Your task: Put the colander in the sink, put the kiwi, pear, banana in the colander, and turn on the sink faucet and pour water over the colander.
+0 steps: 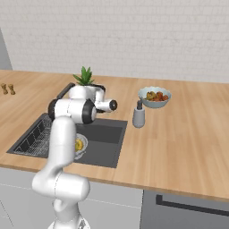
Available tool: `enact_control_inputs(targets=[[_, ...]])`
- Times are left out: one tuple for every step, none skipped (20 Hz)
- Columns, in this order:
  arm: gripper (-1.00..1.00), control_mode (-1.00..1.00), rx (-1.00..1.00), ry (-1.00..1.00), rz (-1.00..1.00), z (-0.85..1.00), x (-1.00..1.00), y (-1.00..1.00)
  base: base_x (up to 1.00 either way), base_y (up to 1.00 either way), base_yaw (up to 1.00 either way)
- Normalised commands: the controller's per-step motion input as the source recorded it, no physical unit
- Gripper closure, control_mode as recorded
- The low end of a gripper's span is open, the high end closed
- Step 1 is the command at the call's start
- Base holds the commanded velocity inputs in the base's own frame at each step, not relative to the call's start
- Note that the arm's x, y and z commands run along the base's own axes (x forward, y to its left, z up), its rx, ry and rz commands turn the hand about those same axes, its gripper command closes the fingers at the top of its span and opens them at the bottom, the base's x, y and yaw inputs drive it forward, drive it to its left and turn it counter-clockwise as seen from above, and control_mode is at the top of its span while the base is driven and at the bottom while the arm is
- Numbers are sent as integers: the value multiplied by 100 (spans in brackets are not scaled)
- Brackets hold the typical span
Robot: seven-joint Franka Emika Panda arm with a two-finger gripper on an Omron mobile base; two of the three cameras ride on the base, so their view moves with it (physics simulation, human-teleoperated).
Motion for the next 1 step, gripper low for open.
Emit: enact_control_inputs(targets=[[100, -100, 0, 0, -2, -30, -3, -54, 0, 0, 0]])
